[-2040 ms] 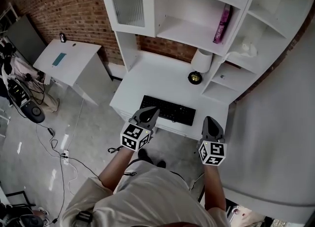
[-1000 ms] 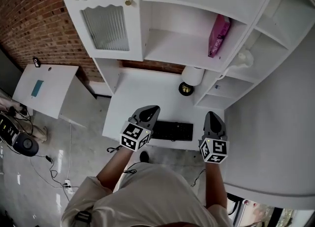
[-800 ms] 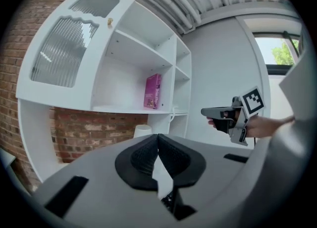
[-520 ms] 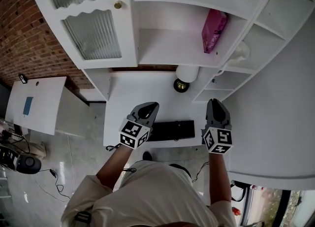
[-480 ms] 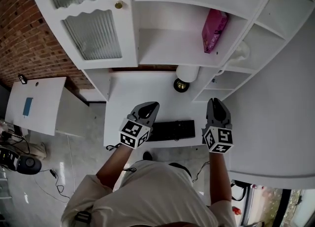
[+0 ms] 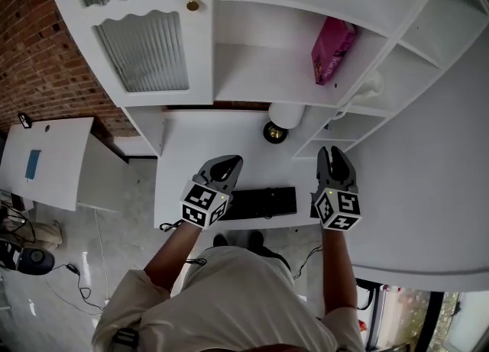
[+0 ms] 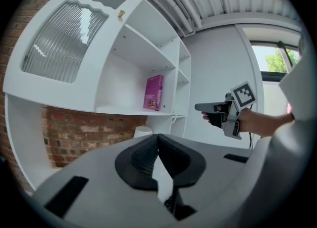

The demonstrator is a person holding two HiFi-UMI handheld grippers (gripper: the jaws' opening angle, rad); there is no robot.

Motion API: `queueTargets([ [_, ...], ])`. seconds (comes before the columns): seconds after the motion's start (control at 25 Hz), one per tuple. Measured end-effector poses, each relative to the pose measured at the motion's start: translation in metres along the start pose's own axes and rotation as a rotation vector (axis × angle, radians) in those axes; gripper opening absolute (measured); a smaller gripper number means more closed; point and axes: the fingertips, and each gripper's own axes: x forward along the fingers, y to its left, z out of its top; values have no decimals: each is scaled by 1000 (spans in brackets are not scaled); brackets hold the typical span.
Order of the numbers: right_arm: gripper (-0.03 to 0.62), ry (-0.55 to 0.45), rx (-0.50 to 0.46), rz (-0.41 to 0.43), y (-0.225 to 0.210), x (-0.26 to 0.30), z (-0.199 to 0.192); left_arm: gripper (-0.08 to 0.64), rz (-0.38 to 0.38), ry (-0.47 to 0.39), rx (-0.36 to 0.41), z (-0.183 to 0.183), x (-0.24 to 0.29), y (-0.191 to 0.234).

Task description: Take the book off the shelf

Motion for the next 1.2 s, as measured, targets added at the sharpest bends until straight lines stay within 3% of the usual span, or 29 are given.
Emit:
queueTargets([
  [0.84,109,-77,-25,44,-47,90,48,-5,177,-46,-12,25,14,10],
  [1.2,164,-98,1,12,-57,140,70,-5,239,-53,-26,24,10,23],
])
